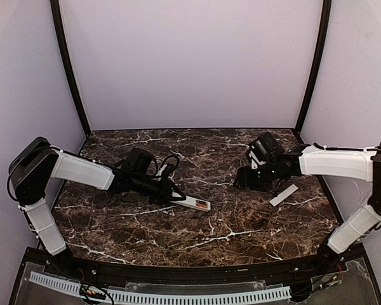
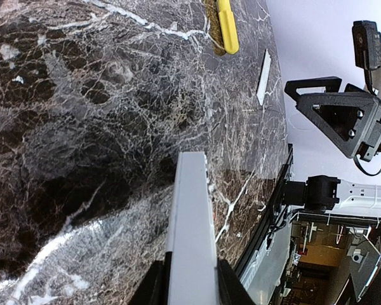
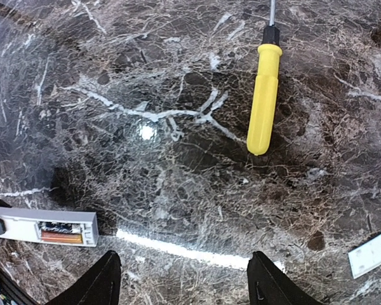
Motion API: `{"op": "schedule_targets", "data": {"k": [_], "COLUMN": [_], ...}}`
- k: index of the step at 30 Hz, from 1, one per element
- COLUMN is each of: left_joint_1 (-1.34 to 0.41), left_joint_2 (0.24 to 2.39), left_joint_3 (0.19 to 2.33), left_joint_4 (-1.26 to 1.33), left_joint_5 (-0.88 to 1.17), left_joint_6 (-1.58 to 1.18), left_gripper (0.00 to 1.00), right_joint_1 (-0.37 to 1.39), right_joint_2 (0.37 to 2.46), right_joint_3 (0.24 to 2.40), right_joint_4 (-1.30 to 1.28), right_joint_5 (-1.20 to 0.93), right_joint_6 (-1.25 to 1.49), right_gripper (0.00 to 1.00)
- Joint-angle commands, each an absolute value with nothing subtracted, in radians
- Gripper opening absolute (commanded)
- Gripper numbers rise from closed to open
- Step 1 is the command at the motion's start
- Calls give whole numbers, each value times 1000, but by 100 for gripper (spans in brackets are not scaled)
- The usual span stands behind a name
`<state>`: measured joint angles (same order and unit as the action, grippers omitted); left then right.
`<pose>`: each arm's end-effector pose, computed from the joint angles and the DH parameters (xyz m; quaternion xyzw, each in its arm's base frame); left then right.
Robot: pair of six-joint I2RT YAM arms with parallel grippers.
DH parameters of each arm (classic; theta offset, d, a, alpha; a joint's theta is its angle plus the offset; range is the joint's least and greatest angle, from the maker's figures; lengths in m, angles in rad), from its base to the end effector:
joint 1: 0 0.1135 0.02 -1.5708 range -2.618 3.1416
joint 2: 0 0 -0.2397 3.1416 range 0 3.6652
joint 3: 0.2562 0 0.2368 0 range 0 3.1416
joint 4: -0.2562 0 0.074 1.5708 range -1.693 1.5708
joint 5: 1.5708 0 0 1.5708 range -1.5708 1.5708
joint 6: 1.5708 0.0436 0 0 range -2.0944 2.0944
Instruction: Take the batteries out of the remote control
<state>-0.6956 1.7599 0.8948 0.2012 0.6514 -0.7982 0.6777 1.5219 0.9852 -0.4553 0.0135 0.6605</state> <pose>0.2478 -0.2413 0.1465 0.0963 0.8577 -0.4930 0.1091 0.2342 0.1877 0.1889 -0.0063 0.9584 0.1719 0.2279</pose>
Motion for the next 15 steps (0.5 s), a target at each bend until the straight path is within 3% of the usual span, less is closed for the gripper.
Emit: {"op": "schedule_targets", "data": {"k": [1, 7, 11, 15], "left_joint_1": [-693, -693, -693, -693], "left_joint_2": [1775, 1765, 1753, 1737], "left_joint_3": [870, 864, 867, 882], "left_joint_4": [189, 148, 116, 41], "left_joint_5": [618, 594, 574, 517], "left_joint_6": [-820, -803, -785, -747], "left_gripper": [25, 46, 52, 66], "right_joint_1": [671, 672, 671, 671], "right_joint_2": [1447, 1394, 1379, 1384], "right_joint_3": [937, 903, 892, 887], "right_joint_4": [-395, -393, -393, -395], "right_joint_5": [-41, -49, -52, -45], "right_joint_6": [686, 691, 688, 680], "right_gripper": [68, 68, 68, 68]}}
